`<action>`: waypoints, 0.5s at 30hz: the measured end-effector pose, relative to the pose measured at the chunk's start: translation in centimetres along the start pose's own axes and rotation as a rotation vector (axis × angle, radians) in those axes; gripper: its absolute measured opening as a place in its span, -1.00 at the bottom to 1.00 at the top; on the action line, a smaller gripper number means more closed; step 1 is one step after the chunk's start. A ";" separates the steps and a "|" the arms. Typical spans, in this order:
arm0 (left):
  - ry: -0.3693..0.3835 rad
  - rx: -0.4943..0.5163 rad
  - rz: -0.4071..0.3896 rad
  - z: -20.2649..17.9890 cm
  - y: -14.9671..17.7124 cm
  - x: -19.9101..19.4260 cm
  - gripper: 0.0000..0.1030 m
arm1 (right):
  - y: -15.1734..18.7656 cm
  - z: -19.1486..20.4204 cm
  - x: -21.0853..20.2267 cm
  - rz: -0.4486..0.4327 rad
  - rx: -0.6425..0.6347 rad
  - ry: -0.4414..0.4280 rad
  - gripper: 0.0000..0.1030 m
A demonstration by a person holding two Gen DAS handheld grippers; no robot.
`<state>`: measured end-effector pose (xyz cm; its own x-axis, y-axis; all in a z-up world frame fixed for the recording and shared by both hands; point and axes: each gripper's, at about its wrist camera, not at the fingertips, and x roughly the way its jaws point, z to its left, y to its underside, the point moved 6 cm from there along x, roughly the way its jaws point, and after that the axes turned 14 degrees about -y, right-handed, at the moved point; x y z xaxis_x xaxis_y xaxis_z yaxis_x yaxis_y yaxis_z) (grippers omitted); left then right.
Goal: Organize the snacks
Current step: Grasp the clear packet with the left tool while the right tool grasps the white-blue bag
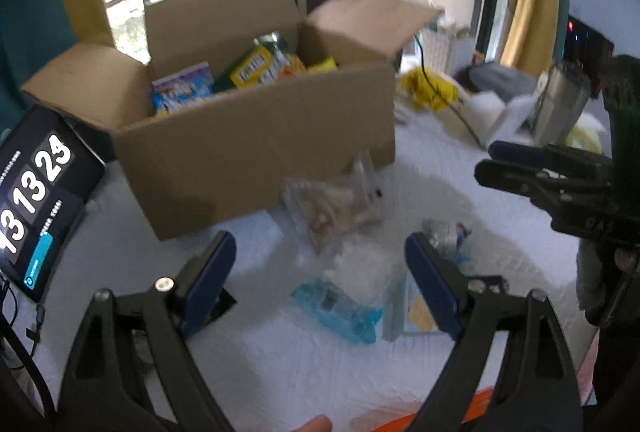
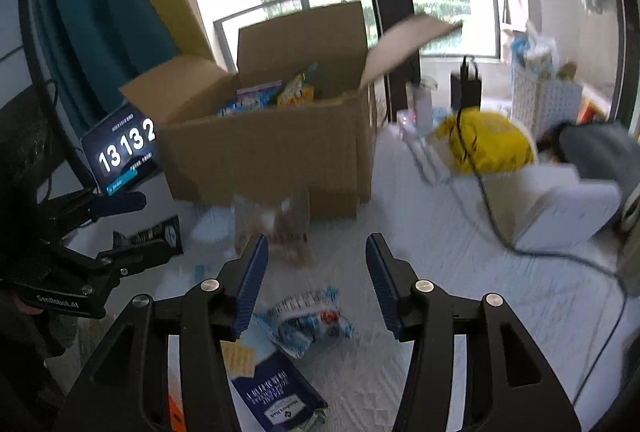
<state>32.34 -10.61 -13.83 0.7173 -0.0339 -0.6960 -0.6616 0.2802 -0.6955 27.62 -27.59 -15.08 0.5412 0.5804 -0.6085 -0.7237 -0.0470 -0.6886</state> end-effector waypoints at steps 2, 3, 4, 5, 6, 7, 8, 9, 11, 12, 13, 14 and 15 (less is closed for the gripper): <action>-0.001 0.025 0.025 -0.8 0.5 0.9 0.70 | 0.8 -0.5 0.8 0.017 0.021 -0.015 0.10; 0.000 0.034 0.035 -1.0 0.7 1.2 0.70 | 1.2 -0.7 1.2 0.026 0.033 -0.027 0.23; 0.001 0.046 0.048 -1.4 1.0 1.7 0.70 | 1.5 -0.8 1.5 0.034 0.045 -0.040 0.30; 0.003 0.056 0.057 -1.7 1.2 2.0 0.70 | 1.9 -1.0 2.0 0.044 0.058 -0.048 0.32; 0.005 0.065 0.068 -2.0 1.4 2.5 0.70 | 2.1 -1.1 2.2 0.054 0.062 -0.050 0.39; 0.003 0.073 0.081 -2.3 1.5 3.0 0.70 | 2.3 -1.2 2.6 0.067 0.065 -0.053 0.45; 0.002 0.077 0.089 -2.4 1.6 3.3 0.70 | 2.6 -1.3 2.9 0.082 0.069 -0.057 0.47; 0.003 0.079 0.098 -2.4 1.7 3.7 0.70 | 2.7 -1.5 3.2 0.093 0.072 -0.061 0.48; -0.001 0.088 0.122 -2.6 2.0 4.6 0.70 | 3.2 -1.7 3.8 0.120 0.080 -0.072 0.49; -0.003 0.095 0.134 -2.7 2.2 5.0 0.70 | 3.5 -1.7 4.1 0.132 0.082 -0.076 0.49; -0.004 0.106 0.146 -2.9 2.4 5.5 0.71 | 3.6 -1.7 4.4 0.144 0.083 -0.081 0.49; 0.004 0.113 0.152 -3.1 2.6 5.8 0.71 | 3.9 -1.7 4.7 0.155 0.085 -0.090 0.49; 0.011 0.118 0.154 -3.2 2.7 6.0 0.71 | 4.2 -1.7 5.1 0.167 0.087 -0.098 0.49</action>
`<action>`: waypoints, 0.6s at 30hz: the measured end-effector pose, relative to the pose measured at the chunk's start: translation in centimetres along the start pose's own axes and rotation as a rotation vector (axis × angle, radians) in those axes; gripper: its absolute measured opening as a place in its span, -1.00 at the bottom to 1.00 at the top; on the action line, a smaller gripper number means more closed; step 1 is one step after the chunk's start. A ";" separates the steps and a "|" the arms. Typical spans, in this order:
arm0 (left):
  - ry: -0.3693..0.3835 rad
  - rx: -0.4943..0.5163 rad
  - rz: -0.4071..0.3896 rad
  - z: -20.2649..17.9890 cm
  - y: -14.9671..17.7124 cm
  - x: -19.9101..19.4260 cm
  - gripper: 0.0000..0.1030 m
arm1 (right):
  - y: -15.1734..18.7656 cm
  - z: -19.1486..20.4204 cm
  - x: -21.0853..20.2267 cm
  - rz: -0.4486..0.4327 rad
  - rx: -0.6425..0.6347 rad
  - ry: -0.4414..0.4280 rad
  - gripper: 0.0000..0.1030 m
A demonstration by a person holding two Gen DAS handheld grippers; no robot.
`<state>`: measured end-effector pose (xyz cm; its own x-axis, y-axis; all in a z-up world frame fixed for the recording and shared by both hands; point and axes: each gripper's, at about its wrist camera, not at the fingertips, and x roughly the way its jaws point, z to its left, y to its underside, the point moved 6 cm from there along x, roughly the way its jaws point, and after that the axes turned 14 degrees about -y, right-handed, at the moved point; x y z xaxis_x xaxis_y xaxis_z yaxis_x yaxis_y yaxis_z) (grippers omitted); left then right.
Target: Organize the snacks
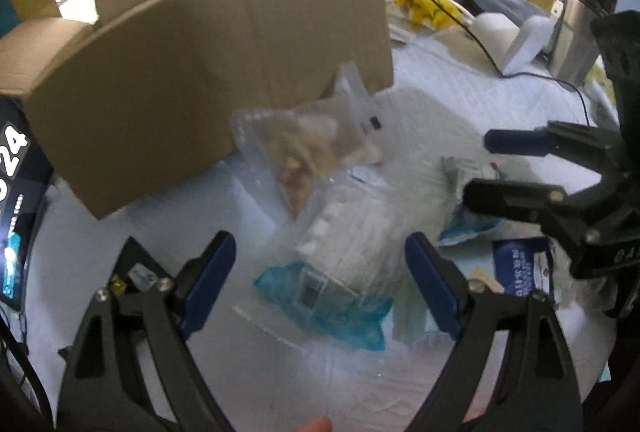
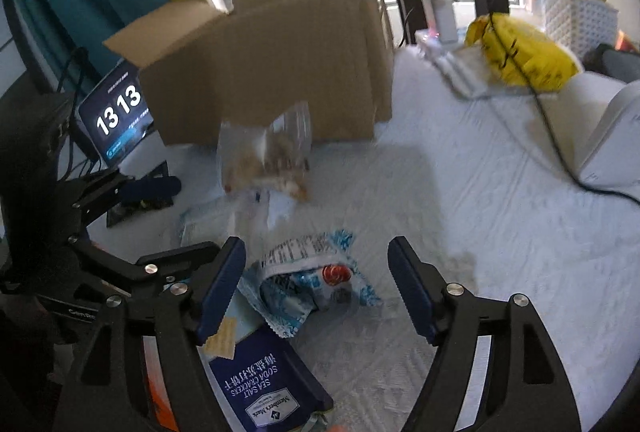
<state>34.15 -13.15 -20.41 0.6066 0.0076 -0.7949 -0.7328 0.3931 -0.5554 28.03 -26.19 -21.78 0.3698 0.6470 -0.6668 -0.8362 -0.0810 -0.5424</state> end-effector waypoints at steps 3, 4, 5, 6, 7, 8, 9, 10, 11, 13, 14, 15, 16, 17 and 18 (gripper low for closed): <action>0.004 0.019 0.011 -0.5 0.0 0.5 0.70 | 0.6 0.0 1.0 0.042 -0.005 -0.009 0.49; 0.010 0.024 0.017 -0.6 0.0 0.7 0.70 | 0.8 0.1 1.3 0.049 -0.022 0.002 0.49; 0.016 0.029 0.025 -0.8 0.1 0.9 0.69 | 0.8 0.3 1.4 0.051 -0.036 0.010 0.49; 0.020 0.031 0.029 -0.9 0.2 1.1 0.69 | 0.8 0.4 1.4 0.053 -0.041 0.010 0.49; 0.029 0.034 0.037 -1.1 0.2 1.3 0.69 | 0.7 0.4 1.4 0.054 -0.041 0.007 0.49; 0.038 0.037 0.042 -1.2 0.3 1.4 0.66 | 0.7 0.4 1.4 0.053 -0.041 0.005 0.49; 0.049 0.039 0.045 -1.3 0.2 1.4 0.58 | 0.7 0.3 1.3 0.053 -0.040 0.006 0.42; 0.053 0.039 0.042 -1.3 0.2 1.4 0.52 | 0.7 0.3 1.3 0.054 -0.044 0.012 0.30; 0.056 0.041 0.039 -1.3 0.1 1.3 0.50 | 0.7 0.3 1.3 0.058 -0.048 0.013 0.24; 0.059 0.055 0.030 -1.4 0.1 1.0 0.35 | 0.8 0.4 1.2 0.061 -0.059 0.023 0.13; 0.062 0.062 0.027 -1.6 0.1 0.9 0.30 | 0.8 0.5 1.2 0.062 -0.065 0.025 0.11; 0.068 0.069 0.022 -1.7 0.0 0.7 0.15 | 0.8 0.5 1.1 0.061 -0.072 0.031 0.09; 0.073 0.071 0.020 -1.9 -0.1 0.5 0.10 | 0.9 0.6 0.9 0.057 -0.075 0.035 0.08; 0.069 0.073 0.021 -2.0 -0.1 0.4 0.09 | 0.8 0.6 0.8 0.051 -0.075 0.036 0.08; 0.069 0.072 0.019 -1.9 0.0 0.3 0.08 | 0.7 0.7 0.5 0.042 -0.075 0.037 0.07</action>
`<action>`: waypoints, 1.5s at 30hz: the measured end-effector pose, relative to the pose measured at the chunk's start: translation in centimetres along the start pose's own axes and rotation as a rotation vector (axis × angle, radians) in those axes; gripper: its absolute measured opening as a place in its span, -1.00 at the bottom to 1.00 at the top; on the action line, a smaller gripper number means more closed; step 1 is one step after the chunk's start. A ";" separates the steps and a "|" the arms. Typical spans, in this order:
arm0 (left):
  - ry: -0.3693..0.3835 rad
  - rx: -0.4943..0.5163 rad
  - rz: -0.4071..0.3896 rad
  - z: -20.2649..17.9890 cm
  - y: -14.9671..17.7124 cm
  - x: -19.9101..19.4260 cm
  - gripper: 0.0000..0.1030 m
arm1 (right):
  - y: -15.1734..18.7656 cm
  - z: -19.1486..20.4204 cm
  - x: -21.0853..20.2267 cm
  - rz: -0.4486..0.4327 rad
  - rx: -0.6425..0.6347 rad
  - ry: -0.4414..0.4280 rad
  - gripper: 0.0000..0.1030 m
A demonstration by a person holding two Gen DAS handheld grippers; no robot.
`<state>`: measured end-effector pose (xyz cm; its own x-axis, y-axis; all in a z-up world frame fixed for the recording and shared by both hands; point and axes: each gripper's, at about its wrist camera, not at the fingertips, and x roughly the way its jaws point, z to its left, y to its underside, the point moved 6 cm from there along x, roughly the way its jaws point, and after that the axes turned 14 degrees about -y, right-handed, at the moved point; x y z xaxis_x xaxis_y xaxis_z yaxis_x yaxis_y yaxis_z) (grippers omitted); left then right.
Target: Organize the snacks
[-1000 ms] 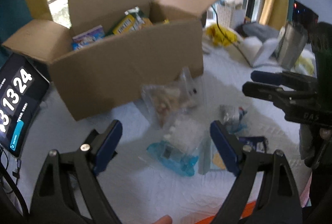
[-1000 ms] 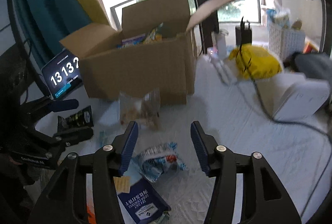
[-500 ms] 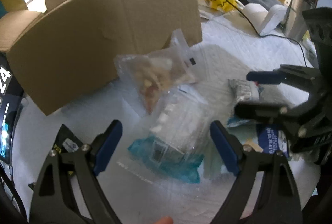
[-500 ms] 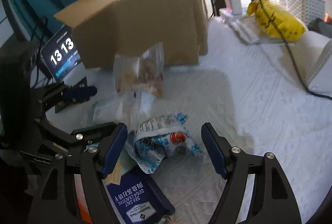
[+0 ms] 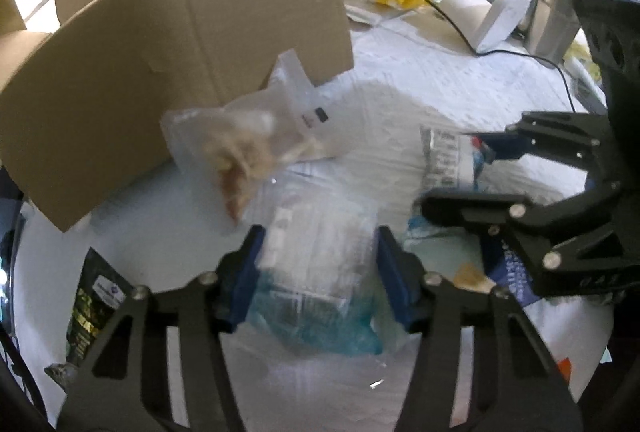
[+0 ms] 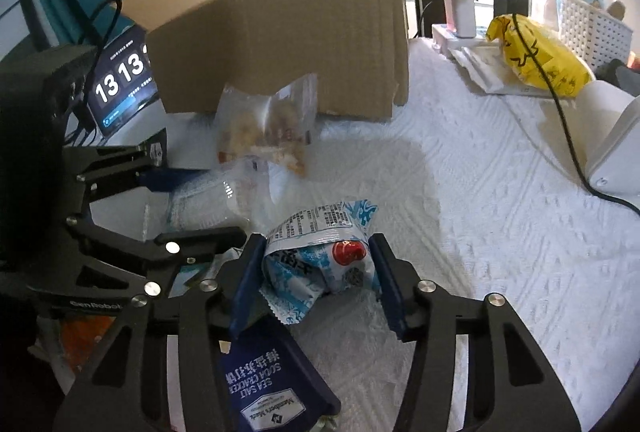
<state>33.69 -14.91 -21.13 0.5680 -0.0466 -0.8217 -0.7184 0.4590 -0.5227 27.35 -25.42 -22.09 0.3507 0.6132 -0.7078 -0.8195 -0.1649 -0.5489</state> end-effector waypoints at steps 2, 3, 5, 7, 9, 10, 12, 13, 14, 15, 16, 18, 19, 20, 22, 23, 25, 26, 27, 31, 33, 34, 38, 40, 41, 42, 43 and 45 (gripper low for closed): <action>0.006 -0.013 -0.006 0.1 0.2 -0.3 0.06 | -0.3 0.0 -0.8 -0.022 0.000 0.005 0.07; 0.009 -0.016 -0.007 0.1 0.3 -0.6 0.06 | -0.5 0.0 -1.3 -0.037 0.000 0.006 0.07; 0.016 -0.020 -0.012 0.2 0.6 -1.0 0.05 | -0.7 0.2 -2.1 -0.053 -0.001 0.008 0.07; 0.020 -0.025 -0.022 0.2 0.8 -1.6 0.05 | -0.9 0.4 -2.8 -0.067 -0.006 0.014 0.07; 0.019 -0.031 -0.039 0.4 1.0 -2.6 0.05 | -1.1 0.8 -3.4 -0.078 -0.013 0.018 0.07; 0.019 -0.035 -0.046 0.5 1.0 -2.9 0.05 | -1.2 0.9 -3.7 -0.083 -0.016 0.019 0.07; 0.019 -0.044 -0.063 0.7 1.0 -3.7 0.05 | -1.5 1.3 -4.1 -0.091 -0.023 0.020 0.07; 0.018 -0.048 -0.074 1.0 1.1 -4.3 0.05 | -1.7 1.5 -4.3 -0.097 -0.027 0.020 0.07; 0.017 -0.051 -0.083 1.2 1.2 -4.7 0.05 | -1.8 1.8 -4.5 -0.103 -0.031 0.020 0.07; 0.014 -0.054 -0.091 1.4 1.3 -5.2 0.05 | -1.9 2.0 -4.7 -0.107 -0.036 0.020 0.07; 0.013 -0.059 -0.099 1.8 1.4 -5.7 0.05 | -2.1 2.3 -4.8 -0.110 -0.040 0.022 0.07; 0.011 -0.069 -0.117 2.3 1.6 -6.7 0.05 | -2.3 2.9 -5.1 -0.120 -0.050 0.024 0.07; 0.010 -0.074 -0.124 2.4 1.6 -7.1 0.05 | -2.5 3.1 -5.2 -0.124 -0.054 0.025 0.07; 0.008 -0.080 -0.131 2.6 1.6 -7.5 0.05 | -2.7 3.4 -5.4 -0.128 -0.059 0.025 0.07; 0.006 -0.092 -0.146 3.2 1.7 -8.3 0.05 | -3.0 3.9 -5.7 -0.135 -0.071 0.025 0.07; 0.003 -0.101 -0.154 3.5 1.8 -8.7 0.05 | -3.2 4.3 -5.8 -0.139 -0.078 0.026 0.07; -0.002 -0.115 -0.166 4.2 1.9 -9.4 0.05 | -3.4 4.7 -6.1 -0.143 -0.089 0.025 0.07; -0.004 -0.123 -0.171 4.5 2.0 -9.6 0.05 | -3.6 4.9 -6.2 -0.145 -0.094 0.025 0.07; -0.006 -0.131 -0.177 4.8 2.0 -9.8 0.05 | -3.8 5.1 -6.3 -0.147 -0.099 0.026 0.07; -0.009 -0.160 -0.198 5.8 1.9 -10.7 0.05 | -4.4 5.8 -6.7 -0.155 -0.116 0.026 0.07; -0.007 -0.180 -0.209 6.4 1.7 -11.1 0.05 | -4.8 6.1 -6.8 -0.159 -0.124 0.029 0.07; -0.008 -0.188 -0.214 6.6 1.7 -11.2 0.05 | -5.0 6.3 -6.9 -0.162 -0.128 0.030 0.07; -0.012 -0.225 -0.235 7.7 1.3 -11.8 0.05 | -5.8 6.7 -7.0 -0.167 -0.141 0.036 0.07; -0.016 -0.244 -0.246 8.2 1.0 -12.1 0.05 | -6.3 6.9 -7.0 -0.167 -0.150 0.039 0.07; -0.021 -0.252 -0.251 8.4 0.9 -12.2 0.05 | -6.5 7.0 -7.0 -0.167 -0.156 0.040 0.07; -0.026 -0.260 -0.259 8.7 0.7 -12.4 0.05 | -6.8 7.0 -7.0 -0.167 -0.161 0.042 0.07; -0.029 -0.266 -0.265 9.0 0.5 -12.6 0.05 | -7.0 7.1 -7.1 -0.169 -0.167 0.043 0.07; -0.032 -0.277 -0.277 9.4 0.3 -12.8 0.05 | -7.5 7.3 -7.2 -0.171 -0.174 0.047 0.07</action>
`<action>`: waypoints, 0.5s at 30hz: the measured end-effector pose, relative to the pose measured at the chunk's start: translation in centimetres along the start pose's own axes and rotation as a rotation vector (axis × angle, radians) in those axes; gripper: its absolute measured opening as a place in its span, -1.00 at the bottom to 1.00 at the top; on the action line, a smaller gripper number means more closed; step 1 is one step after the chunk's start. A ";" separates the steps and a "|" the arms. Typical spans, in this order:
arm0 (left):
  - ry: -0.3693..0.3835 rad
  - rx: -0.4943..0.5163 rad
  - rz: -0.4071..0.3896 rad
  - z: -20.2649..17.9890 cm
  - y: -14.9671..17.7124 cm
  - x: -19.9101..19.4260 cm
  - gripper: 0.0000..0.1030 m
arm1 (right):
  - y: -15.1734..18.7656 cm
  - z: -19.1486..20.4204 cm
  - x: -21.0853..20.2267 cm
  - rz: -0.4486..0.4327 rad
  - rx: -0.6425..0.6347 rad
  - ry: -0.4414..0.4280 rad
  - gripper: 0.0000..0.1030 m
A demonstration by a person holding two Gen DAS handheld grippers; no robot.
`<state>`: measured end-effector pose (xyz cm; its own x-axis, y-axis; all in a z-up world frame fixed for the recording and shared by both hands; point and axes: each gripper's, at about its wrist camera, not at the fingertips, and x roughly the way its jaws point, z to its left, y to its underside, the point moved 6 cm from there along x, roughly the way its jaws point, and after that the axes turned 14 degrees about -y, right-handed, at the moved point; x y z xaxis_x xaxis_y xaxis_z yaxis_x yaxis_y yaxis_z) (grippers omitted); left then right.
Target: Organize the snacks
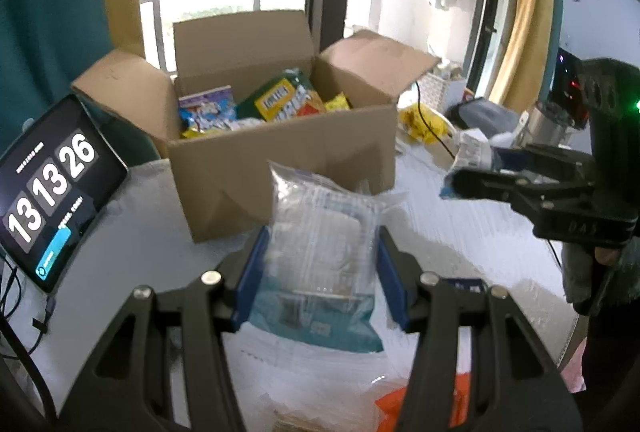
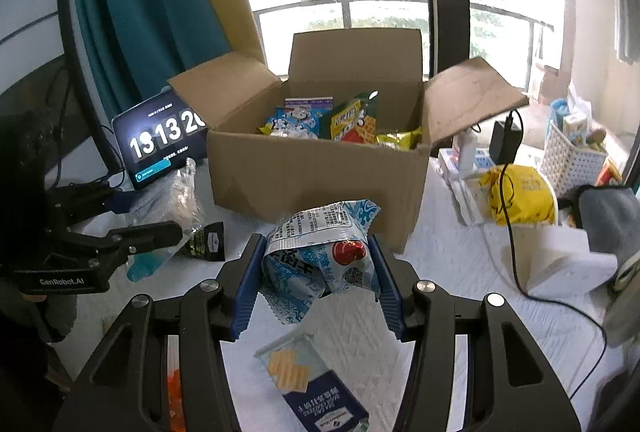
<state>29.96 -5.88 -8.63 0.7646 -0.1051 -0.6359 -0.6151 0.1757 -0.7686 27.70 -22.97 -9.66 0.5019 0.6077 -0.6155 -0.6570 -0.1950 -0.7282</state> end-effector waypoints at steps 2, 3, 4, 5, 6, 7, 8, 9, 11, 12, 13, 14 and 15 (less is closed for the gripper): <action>-0.008 -0.012 -0.016 0.4 -0.6 -0.2 0.05 | -0.5 0.0 0.0 -0.004 -0.008 0.006 0.07; -0.012 -0.021 -0.026 0.7 -0.9 -0.2 0.05 | -0.7 -0.1 0.1 -0.005 -0.010 0.007 0.07; -0.014 -0.027 -0.031 0.8 -1.2 -0.3 0.05 | -1.0 -0.1 0.1 -0.007 -0.013 0.008 0.07; -0.016 -0.034 -0.038 1.0 -1.6 -0.2 0.05 | -1.2 -0.2 0.2 -0.009 -0.016 0.010 0.07; -0.017 -0.039 -0.042 1.3 -1.8 -0.2 0.05 | -1.5 -0.3 0.2 -0.012 -0.019 0.013 0.07; -0.019 -0.044 -0.048 1.4 -2.1 -0.2 0.05 | -1.8 -0.4 0.3 -0.015 -0.021 0.014 0.07; -0.019 -0.047 -0.052 1.5 -2.3 -0.2 0.05 | -2.0 -0.4 0.3 -0.018 -0.024 0.016 0.07; -0.019 -0.049 -0.055 1.7 -2.7 -0.1 0.05 | -2.3 -0.5 0.4 -0.022 -0.027 0.019 0.07; -0.019 -0.055 -0.061 1.9 -3.1 -0.1 0.05 | -2.9 -0.6 0.5 -0.028 -0.034 0.023 0.07; -0.020 -0.057 -0.064 2.0 -3.4 0.0 0.05 | -3.2 -0.6 0.6 -0.033 -0.037 0.027 0.07; -0.020 -0.060 -0.067 2.0 -3.6 0.0 0.05 | -3.5 -0.7 0.7 -0.037 -0.041 0.029 0.07; -0.021 -0.066 -0.072 2.1 -3.9 0.0 0.05 | -3.7 -0.8 0.8 -0.040 -0.043 0.029 0.07; -0.025 -0.077 -0.079 2.3 -4.2 0.0 0.05 | -4.0 -0.9 0.9 -0.043 -0.044 0.029 0.07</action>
<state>32.98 -4.36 -5.18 0.8153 -0.0915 -0.5717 -0.5647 0.0923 -0.8201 31.33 -22.30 -7.56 0.5460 0.5936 -0.5912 -0.6090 -0.2034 -0.7666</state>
